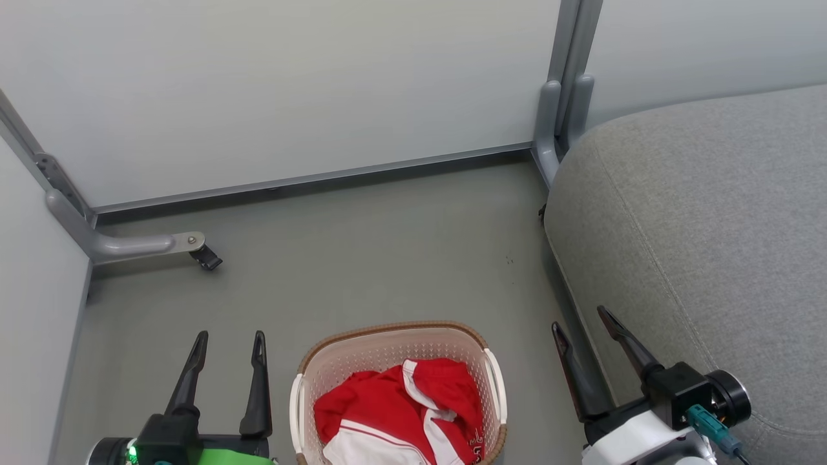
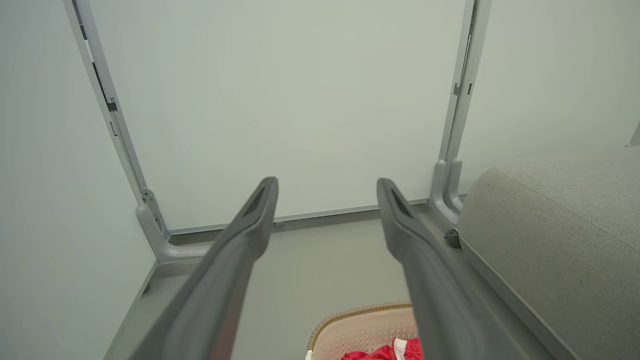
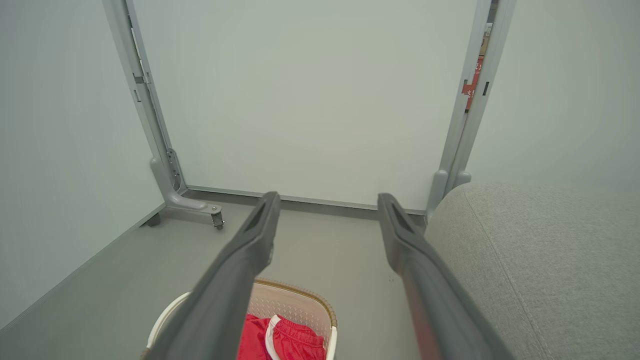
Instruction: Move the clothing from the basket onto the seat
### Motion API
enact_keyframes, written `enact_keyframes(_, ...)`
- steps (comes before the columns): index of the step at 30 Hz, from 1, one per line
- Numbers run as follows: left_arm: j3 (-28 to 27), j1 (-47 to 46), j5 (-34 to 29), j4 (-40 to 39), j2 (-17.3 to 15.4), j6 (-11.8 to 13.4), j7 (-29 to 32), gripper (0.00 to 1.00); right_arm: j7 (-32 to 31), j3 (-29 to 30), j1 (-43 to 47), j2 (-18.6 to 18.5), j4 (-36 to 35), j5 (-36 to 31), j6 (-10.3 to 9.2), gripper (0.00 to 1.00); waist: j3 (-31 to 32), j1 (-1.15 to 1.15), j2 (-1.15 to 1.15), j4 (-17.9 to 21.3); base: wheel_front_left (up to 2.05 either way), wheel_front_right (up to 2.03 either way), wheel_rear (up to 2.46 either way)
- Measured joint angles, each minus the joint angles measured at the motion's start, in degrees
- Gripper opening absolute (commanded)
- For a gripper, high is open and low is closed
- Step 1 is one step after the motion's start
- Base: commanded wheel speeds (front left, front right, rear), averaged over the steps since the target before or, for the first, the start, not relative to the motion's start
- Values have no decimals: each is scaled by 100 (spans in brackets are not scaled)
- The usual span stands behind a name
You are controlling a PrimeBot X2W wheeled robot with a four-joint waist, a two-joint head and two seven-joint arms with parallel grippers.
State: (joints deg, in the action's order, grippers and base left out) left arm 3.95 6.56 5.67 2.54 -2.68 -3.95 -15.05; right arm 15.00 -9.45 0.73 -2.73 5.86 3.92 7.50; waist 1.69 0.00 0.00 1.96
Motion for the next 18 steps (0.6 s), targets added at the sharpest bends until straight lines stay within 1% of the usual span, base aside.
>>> enact_keyframes(8,12,3,22,65,0,12,-1,100,0,9,1,0,-4,-4,0,100,-82,0,0,0,0,0,0)
enact_keyframes(13,43,-25,37,149,0,1,-8,100,0,25,-30,-3,-52,-96,0,100,-279,0,0,-1,0,0,0)
enact_keyframes(18,147,-521,68,230,0,-67,-9,100,0,90,-430,-2,-190,-199,0,100,-676,0,0,-9,0,0,0)
